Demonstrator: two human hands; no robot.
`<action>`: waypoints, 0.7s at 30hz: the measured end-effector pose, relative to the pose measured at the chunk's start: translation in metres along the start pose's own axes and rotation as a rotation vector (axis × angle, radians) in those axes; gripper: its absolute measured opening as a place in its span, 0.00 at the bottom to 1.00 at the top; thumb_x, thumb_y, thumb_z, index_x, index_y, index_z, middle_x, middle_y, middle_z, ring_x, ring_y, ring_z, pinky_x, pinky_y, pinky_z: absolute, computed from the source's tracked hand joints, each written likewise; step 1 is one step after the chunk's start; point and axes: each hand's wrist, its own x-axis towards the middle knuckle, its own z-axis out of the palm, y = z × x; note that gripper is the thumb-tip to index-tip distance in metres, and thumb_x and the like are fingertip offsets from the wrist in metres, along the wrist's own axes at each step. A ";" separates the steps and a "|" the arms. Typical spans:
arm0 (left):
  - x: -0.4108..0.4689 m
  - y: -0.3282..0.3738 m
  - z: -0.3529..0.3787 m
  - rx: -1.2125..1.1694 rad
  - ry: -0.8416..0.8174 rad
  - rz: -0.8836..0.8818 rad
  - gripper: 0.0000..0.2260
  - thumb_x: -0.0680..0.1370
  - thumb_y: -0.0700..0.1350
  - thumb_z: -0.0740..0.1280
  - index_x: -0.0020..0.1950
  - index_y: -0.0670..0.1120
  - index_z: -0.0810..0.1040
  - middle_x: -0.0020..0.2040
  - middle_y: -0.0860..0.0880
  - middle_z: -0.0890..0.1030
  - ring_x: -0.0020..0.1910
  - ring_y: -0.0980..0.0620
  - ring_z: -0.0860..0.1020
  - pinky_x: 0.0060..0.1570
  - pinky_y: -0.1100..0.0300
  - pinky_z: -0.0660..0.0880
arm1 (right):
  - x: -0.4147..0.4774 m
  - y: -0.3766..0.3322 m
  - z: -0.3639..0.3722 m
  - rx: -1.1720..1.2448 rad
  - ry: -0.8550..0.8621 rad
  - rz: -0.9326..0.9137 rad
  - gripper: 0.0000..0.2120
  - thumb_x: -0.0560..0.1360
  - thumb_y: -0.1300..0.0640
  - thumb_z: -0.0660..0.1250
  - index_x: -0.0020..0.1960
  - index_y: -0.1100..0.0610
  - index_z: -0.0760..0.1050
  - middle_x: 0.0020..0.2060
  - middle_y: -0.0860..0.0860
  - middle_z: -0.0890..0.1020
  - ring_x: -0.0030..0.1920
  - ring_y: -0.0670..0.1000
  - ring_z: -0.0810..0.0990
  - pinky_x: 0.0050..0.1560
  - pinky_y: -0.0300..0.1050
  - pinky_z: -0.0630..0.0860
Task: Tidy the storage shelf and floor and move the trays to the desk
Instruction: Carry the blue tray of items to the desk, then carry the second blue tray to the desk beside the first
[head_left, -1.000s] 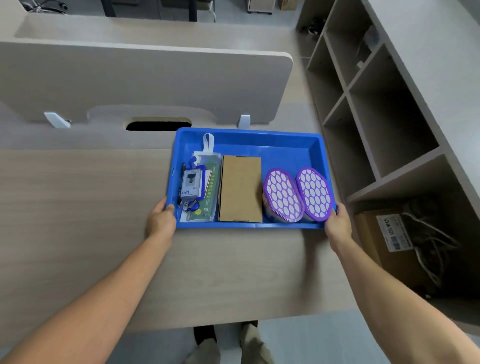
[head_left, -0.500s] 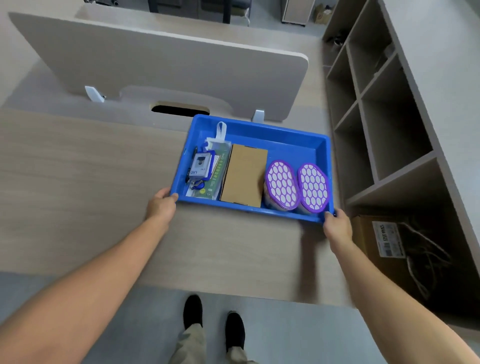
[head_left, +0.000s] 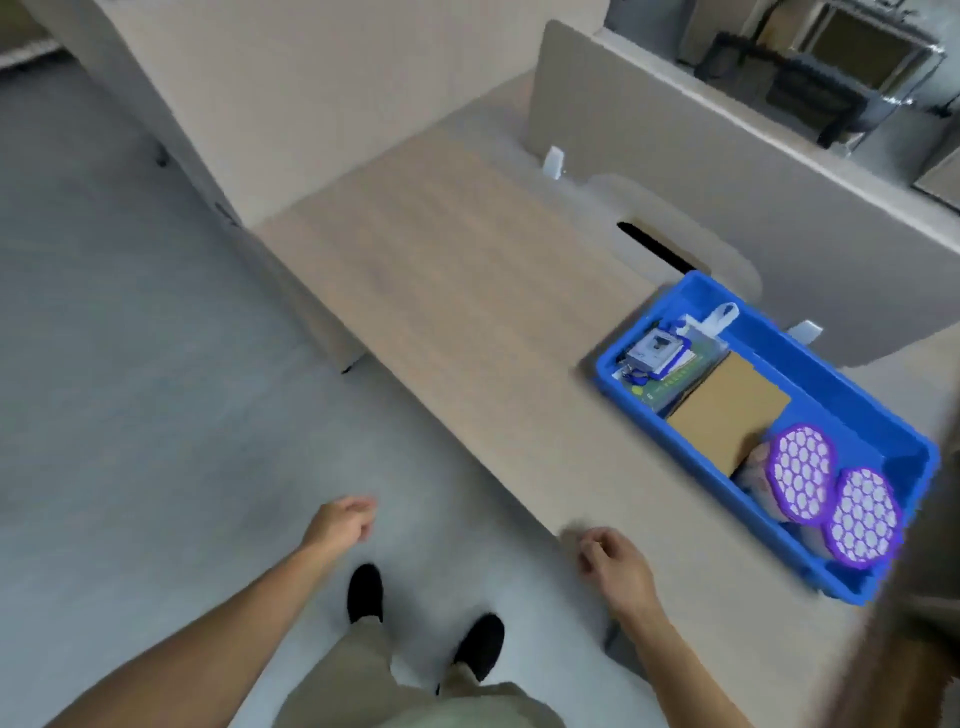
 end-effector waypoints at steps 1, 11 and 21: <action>-0.004 -0.019 -0.024 -0.027 0.033 -0.049 0.09 0.78 0.34 0.64 0.56 0.38 0.80 0.30 0.47 0.80 0.30 0.53 0.77 0.24 0.68 0.68 | 0.006 -0.015 0.023 -0.105 -0.115 -0.036 0.10 0.78 0.60 0.64 0.41 0.53 0.80 0.30 0.47 0.82 0.33 0.48 0.80 0.42 0.45 0.76; -0.020 -0.221 -0.215 -0.350 0.246 -0.494 0.06 0.74 0.42 0.67 0.41 0.41 0.82 0.30 0.47 0.79 0.30 0.49 0.75 0.33 0.60 0.65 | 0.013 -0.253 0.297 -0.445 -0.547 -0.229 0.07 0.80 0.57 0.61 0.46 0.52 0.76 0.39 0.54 0.81 0.37 0.46 0.83 0.37 0.38 0.77; 0.051 -0.253 -0.422 -0.502 0.248 -0.640 0.07 0.74 0.40 0.66 0.44 0.39 0.82 0.29 0.46 0.78 0.27 0.49 0.73 0.30 0.63 0.63 | 0.024 -0.418 0.498 -0.664 -0.551 -0.328 0.08 0.78 0.60 0.63 0.47 0.53 0.81 0.45 0.54 0.84 0.39 0.50 0.84 0.42 0.43 0.79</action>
